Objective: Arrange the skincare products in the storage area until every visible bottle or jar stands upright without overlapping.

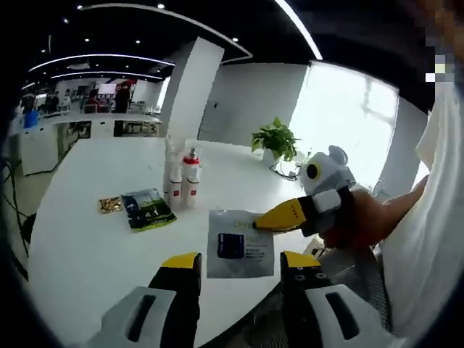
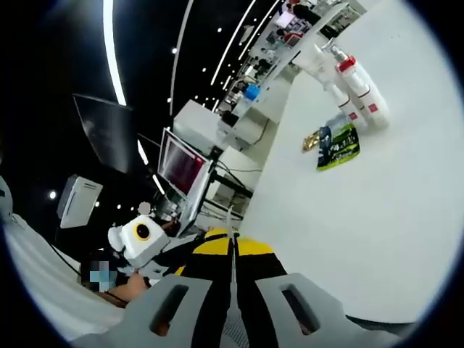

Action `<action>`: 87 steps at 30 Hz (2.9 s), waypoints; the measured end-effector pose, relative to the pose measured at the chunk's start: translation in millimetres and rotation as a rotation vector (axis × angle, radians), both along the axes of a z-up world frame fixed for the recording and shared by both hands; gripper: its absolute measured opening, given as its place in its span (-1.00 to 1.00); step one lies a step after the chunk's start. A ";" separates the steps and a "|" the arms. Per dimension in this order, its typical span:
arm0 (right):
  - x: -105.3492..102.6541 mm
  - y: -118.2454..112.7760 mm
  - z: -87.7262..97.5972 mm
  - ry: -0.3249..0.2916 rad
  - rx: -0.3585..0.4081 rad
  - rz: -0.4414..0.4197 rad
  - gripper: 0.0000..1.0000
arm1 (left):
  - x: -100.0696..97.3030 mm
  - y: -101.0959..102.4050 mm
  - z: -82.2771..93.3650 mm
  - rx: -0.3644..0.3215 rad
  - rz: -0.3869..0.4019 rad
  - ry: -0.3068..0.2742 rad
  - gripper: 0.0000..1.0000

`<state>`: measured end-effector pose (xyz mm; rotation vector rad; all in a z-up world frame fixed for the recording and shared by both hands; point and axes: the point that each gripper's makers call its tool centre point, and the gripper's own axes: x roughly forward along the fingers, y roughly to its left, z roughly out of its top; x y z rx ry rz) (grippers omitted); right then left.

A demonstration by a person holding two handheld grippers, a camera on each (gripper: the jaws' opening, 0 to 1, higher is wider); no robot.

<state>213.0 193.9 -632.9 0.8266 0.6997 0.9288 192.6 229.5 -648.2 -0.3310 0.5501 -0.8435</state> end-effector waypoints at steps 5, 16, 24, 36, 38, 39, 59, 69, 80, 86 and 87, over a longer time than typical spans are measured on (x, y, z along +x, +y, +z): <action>-5.4 5.6 7.8 0.013 0.062 0.041 -1.00 | 4.2 0.5 11.1 -0.196 0.023 0.104 -0.18; -11.5 11.6 13.8 0.008 0.105 0.091 -1.00 | -4.6 -5.9 12.3 -0.238 -0.023 0.148 -0.70; -11.4 13.5 13.5 -0.006 0.108 0.098 -1.00 | -10.2 -7.7 18.4 -0.326 -0.058 0.206 -0.94; -20.1 27.5 22.9 -0.096 0.121 0.149 -0.62 | -11.4 -9.0 28.4 -0.444 -0.076 0.266 -0.98; -22.2 30.5 22.0 -0.104 0.110 0.161 -0.62 | -23.0 -19.5 30.9 -0.442 -0.149 0.279 -0.98; -22.0 30.5 21.9 -0.103 0.112 0.161 -0.65 | -28.2 -24.3 28.4 -0.416 -0.182 0.280 -0.98; -20.7 26.0 23.6 -0.158 0.087 0.159 -1.00 | -21.0 -16.1 24.8 -0.463 -0.137 0.332 -0.91; -17.4 25.9 30.5 -0.170 0.133 0.146 -0.95 | -19.4 -12.4 31.5 -0.508 -0.130 0.327 -0.98; -30.0 37.0 21.9 -0.111 0.143 0.231 -0.90 | 2.6 13.4 38.5 -0.634 0.005 0.333 -0.99; -30.0 35.7 22.7 -0.109 0.152 0.234 -0.98 | 2.1 12.1 38.9 -0.639 0.005 0.341 -0.98; -29.6 35.0 22.4 -0.106 0.154 0.234 -0.99 | 2.1 11.7 38.6 -0.636 0.004 0.340 -0.96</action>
